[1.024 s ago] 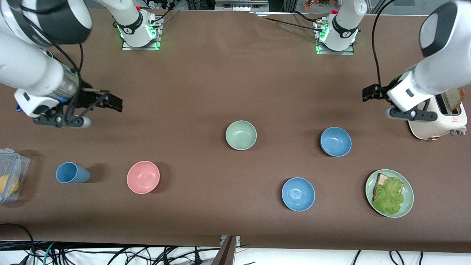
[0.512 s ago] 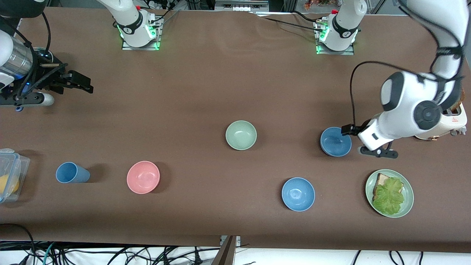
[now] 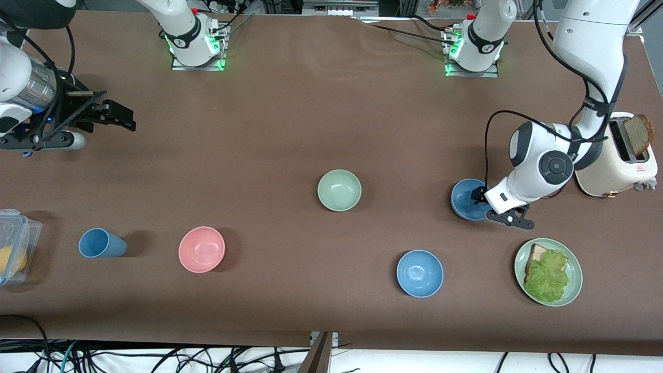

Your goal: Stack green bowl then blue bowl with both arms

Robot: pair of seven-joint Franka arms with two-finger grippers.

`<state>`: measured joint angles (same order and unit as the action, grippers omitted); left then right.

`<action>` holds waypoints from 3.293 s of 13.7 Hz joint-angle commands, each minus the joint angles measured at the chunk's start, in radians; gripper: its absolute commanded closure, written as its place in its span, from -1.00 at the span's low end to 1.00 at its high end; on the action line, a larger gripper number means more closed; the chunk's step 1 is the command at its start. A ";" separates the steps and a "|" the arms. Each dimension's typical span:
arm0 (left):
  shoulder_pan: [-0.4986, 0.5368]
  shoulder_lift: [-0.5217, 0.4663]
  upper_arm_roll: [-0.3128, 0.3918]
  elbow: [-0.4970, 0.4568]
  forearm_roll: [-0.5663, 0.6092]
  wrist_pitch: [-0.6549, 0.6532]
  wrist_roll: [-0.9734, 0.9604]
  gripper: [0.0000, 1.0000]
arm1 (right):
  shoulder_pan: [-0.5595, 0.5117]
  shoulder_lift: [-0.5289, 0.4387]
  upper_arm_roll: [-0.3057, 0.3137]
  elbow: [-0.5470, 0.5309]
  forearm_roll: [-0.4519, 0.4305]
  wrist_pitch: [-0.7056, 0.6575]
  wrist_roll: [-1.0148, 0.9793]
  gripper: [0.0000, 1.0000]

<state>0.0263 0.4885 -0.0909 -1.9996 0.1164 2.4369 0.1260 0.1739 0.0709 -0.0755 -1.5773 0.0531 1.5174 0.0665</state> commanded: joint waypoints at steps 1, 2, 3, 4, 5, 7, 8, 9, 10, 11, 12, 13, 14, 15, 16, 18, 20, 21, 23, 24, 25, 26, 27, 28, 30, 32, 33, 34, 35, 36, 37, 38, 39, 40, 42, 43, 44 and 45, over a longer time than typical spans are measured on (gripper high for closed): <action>0.007 0.021 0.003 -0.008 0.020 0.022 0.023 0.12 | -0.004 -0.011 0.008 -0.013 -0.027 0.003 -0.007 -1.00; 0.012 0.019 0.003 -0.007 0.020 0.021 0.023 0.77 | -0.004 -0.010 0.010 -0.013 -0.033 0.004 -0.007 -1.00; 0.014 0.018 0.003 -0.002 0.020 0.014 0.023 1.00 | -0.002 -0.010 0.008 -0.012 -0.035 0.004 -0.005 -1.00; 0.014 0.018 0.003 0.002 0.020 0.013 0.023 1.00 | -0.002 -0.010 0.008 -0.012 -0.035 0.006 -0.005 -1.00; 0.015 0.013 0.003 0.005 0.019 0.013 0.023 1.00 | -0.002 -0.010 0.008 -0.012 -0.035 0.006 -0.005 -1.00; 0.020 -0.010 0.003 0.018 0.020 0.007 0.023 1.00 | -0.002 -0.007 0.010 -0.013 -0.035 0.006 -0.004 -1.00; 0.018 -0.025 -0.001 0.018 0.020 0.001 0.018 1.00 | -0.001 -0.002 0.010 -0.012 -0.035 0.009 -0.001 -1.00; 0.015 -0.040 -0.007 0.028 0.019 -0.039 0.015 1.00 | 0.002 0.001 0.010 -0.012 -0.035 0.012 -0.001 -1.00; 0.003 -0.053 -0.010 0.047 0.009 -0.091 0.011 1.00 | 0.006 0.001 0.010 -0.012 -0.035 0.012 0.001 -1.00; -0.009 -0.063 -0.033 0.080 0.003 -0.145 0.006 1.00 | 0.006 0.001 0.008 -0.012 -0.036 0.012 0.001 -1.00; -0.012 -0.064 -0.074 0.125 -0.006 -0.209 -0.012 1.00 | 0.004 0.001 0.008 -0.012 -0.036 0.012 -0.001 -1.00; -0.014 -0.061 -0.113 0.169 -0.041 -0.264 -0.075 1.00 | 0.004 0.001 0.008 -0.012 -0.036 0.010 -0.004 -1.00; -0.025 -0.059 -0.146 0.206 -0.072 -0.309 -0.144 1.00 | 0.004 0.001 0.008 -0.010 -0.036 0.010 -0.004 -1.00; -0.048 -0.056 -0.179 0.240 -0.086 -0.340 -0.210 1.00 | 0.004 0.001 0.008 -0.010 -0.036 0.010 -0.004 -1.00; -0.081 -0.054 -0.194 0.266 -0.087 -0.364 -0.283 1.00 | 0.004 0.001 0.008 -0.010 -0.036 0.010 -0.001 -1.00; -0.188 -0.047 -0.197 0.301 -0.089 -0.374 -0.437 1.00 | 0.004 0.001 0.008 -0.010 -0.036 0.010 -0.001 -1.00; -0.306 0.037 -0.196 0.405 -0.093 -0.374 -0.618 1.00 | 0.004 0.001 0.008 -0.009 -0.036 0.010 -0.001 -1.00; -0.354 0.077 -0.194 0.450 -0.093 -0.372 -0.682 1.00 | 0.004 0.001 0.008 -0.009 -0.036 0.010 -0.001 -1.00; -0.402 0.140 -0.194 0.495 -0.087 -0.365 -0.727 1.00 | 0.006 0.001 0.008 -0.009 -0.036 0.010 -0.001 -1.00; -0.411 0.165 -0.190 0.505 -0.084 -0.357 -0.727 1.00 | 0.004 0.001 0.008 -0.010 -0.036 0.010 0.001 -1.00; -0.411 0.191 -0.190 0.519 -0.086 -0.322 -0.727 1.00 | 0.004 0.001 0.008 -0.010 -0.036 0.010 -0.001 -1.00; -0.414 0.205 -0.190 0.521 -0.084 -0.296 -0.727 1.00 | 0.004 0.001 0.008 -0.010 -0.036 0.010 -0.001 -1.00; -0.416 0.222 -0.190 0.522 -0.081 -0.286 -0.724 1.00 | 0.004 0.001 0.008 -0.010 -0.036 0.010 -0.001 -1.00; -0.416 0.231 -0.190 0.524 -0.084 -0.268 -0.717 1.00 | 0.004 0.001 0.008 -0.009 -0.036 0.010 -0.001 -1.00; -0.414 0.237 -0.190 0.522 -0.089 -0.248 -0.715 1.00 | 0.006 0.001 0.008 -0.010 -0.036 0.009 -0.001 -1.00; -0.414 0.236 -0.193 0.527 -0.095 -0.243 -0.724 -0.89 | 0.006 0.001 0.008 -0.009 -0.036 0.009 -0.001 -1.00; -0.414 0.225 -0.197 0.527 -0.113 -0.243 -0.724 -1.00 | 0.006 0.001 0.008 -0.009 -0.036 0.010 -0.001 -1.00; -0.408 0.213 -0.197 0.527 -0.139 -0.251 -0.717 -1.00 | 0.004 0.001 0.008 -0.010 -0.036 0.010 -0.001 -1.00; -0.405 0.193 -0.197 0.527 -0.147 -0.262 -0.715 -1.00 | 0.006 0.001 0.008 -0.010 -0.036 0.010 0.001 -1.00; -0.399 0.173 -0.197 0.527 -0.147 -0.284 -0.717 -1.00 | 0.006 0.001 0.008 -0.009 -0.036 0.010 0.001 -1.00; -0.398 0.144 -0.193 0.527 -0.146 -0.321 -0.718 -1.00 | 0.006 0.004 0.008 -0.010 -0.036 0.010 0.001 -1.00; -0.387 0.112 -0.185 0.527 -0.141 -0.373 -0.717 -1.00 | 0.006 0.006 0.008 -0.009 -0.036 0.012 -0.001 -1.00; -0.362 0.078 -0.185 0.527 -0.133 -0.421 -0.717 -1.00 | 0.006 0.006 0.008 -0.009 -0.036 0.012 -0.001 -1.00; -0.333 0.041 -0.184 0.527 -0.132 -0.473 -0.717 -1.00 | 0.006 0.007 0.008 -0.009 -0.036 0.012 -0.001 -1.00; -0.293 -0.042 -0.165 0.527 -0.110 -0.585 -0.712 -1.00 | 0.006 0.007 0.008 -0.006 -0.036 0.012 -0.001 -1.00; -0.308 -0.106 -0.127 0.510 -0.087 -0.626 -0.706 -1.00 | 0.006 0.007 0.008 -0.004 -0.036 0.012 -0.004 -1.00; -0.299 -0.135 -0.109 0.522 -0.049 -0.695 -0.688 -1.00 | 0.006 0.007 0.008 -0.004 -0.038 0.012 -0.004 -1.00; -0.286 -0.172 -0.101 0.524 -0.035 -0.744 -0.640 -1.00 | 0.006 0.007 0.008 -0.003 -0.038 0.012 -0.004 -1.00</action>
<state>-0.2663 0.4074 -0.2148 -1.4458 0.0422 1.7719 -0.5721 0.1773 0.0833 -0.0703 -1.5819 0.0296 1.5243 0.0665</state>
